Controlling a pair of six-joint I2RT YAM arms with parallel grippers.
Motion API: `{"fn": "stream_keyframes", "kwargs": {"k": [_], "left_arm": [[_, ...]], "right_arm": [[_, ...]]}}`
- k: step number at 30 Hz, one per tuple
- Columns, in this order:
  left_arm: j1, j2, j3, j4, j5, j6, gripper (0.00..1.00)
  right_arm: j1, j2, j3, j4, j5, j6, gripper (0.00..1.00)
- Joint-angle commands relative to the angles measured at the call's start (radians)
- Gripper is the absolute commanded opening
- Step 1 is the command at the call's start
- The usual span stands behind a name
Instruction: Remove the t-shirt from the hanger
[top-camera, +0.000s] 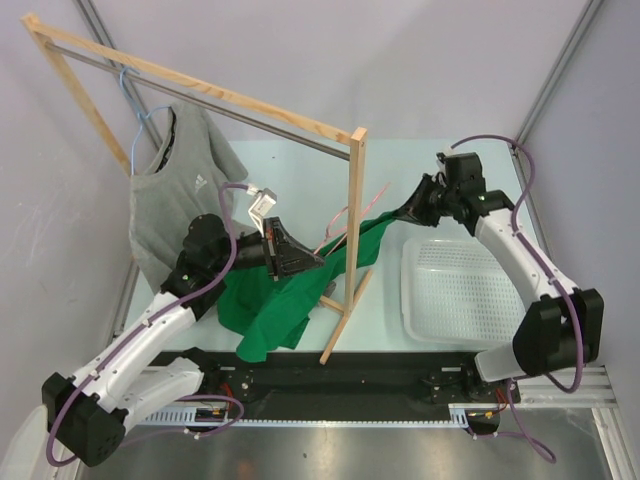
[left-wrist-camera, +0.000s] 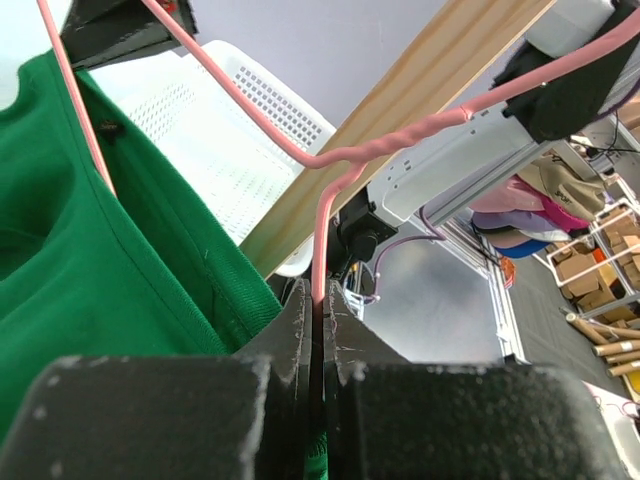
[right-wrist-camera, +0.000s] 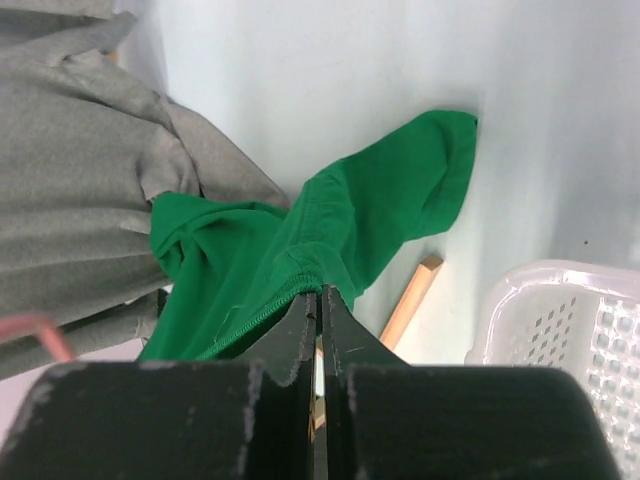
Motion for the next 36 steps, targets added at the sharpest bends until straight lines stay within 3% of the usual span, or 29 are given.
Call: {"fn": "stream_keyframes", "kwargs": {"k": [1,5,12,17,22,31,36], "left_arm": [[-0.004,-0.004,0.077,0.01,0.06,-0.044,0.0],[-0.004,0.059,0.121,-0.027,-0.023,-0.05,0.0],[0.0,0.136,0.177,0.05,-0.153,-0.145,0.0],[0.002,0.099,0.082,0.361,-0.366,-0.21,0.0],[0.008,0.185,0.098,0.518,-0.502,-0.111,0.0],[0.037,0.385,0.197,0.645,-0.601,0.014,0.0],[0.057,0.449,0.267,0.634,-0.533,0.037,0.01]], "right_arm": [[-0.015,-0.109,-0.087,0.183,0.124,0.008,0.0],[0.045,-0.136,-0.145,0.237,0.112,0.037,0.0],[0.091,-0.133,-0.143,0.234,0.095,0.037,0.0],[0.123,-0.164,-0.146,0.245,0.089,0.063,0.01],[0.145,-0.164,-0.131,0.256,0.086,0.102,0.06],[0.172,-0.141,-0.091,0.249,0.097,0.099,0.1],[0.168,-0.129,-0.074,0.211,0.118,0.071,0.15]]}}
